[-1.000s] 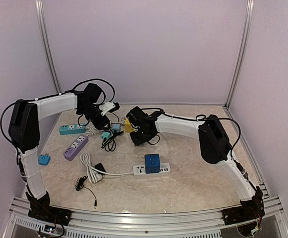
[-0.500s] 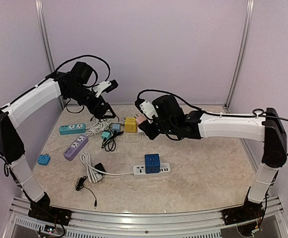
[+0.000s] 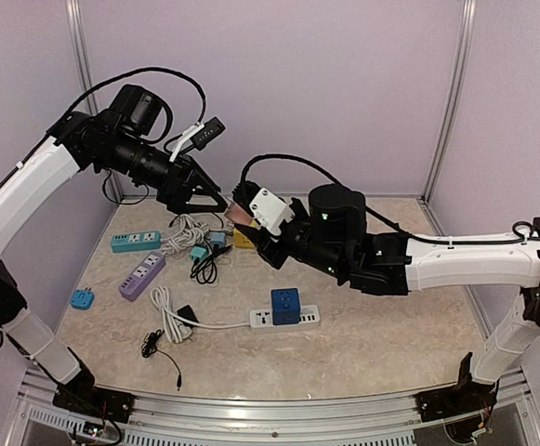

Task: Insert the plug
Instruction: Pick up the plug from the center of the board, then insert the plug into the socket.

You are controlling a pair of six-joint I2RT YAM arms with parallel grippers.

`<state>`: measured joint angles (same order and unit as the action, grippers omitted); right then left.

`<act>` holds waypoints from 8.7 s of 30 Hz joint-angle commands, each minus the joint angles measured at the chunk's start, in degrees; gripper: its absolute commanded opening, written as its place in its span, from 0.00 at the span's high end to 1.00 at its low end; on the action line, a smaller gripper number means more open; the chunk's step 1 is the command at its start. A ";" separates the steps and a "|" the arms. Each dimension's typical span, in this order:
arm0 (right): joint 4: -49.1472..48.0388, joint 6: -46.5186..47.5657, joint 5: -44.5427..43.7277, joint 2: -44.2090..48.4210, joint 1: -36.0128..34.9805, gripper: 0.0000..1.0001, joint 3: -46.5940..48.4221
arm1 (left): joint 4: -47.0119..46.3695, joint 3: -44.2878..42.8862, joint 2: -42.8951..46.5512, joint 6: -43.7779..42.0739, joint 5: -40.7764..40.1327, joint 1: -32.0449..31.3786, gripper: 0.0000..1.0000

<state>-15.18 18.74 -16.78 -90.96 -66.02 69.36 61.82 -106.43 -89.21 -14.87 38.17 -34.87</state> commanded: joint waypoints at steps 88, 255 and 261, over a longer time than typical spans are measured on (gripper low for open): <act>22.02 -24.59 32.50 15.32 4.89 1.00 4.48 | 14.12 -17.53 0.92 -15.05 -16.66 -16.63 0.07; 54.81 15.33 38.78 -9.33 17.24 1.00 11.38 | -53.40 75.23 46.06 12.02 -26.40 13.75 0.01; 55.96 15.41 38.82 -8.94 17.23 1.00 11.16 | -53.32 74.83 45.97 11.85 -26.13 13.75 0.01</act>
<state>37.15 33.63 22.94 -99.77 -48.82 79.88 9.39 -30.46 -42.98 -2.85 11.40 -21.56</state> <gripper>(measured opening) 0.239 0.988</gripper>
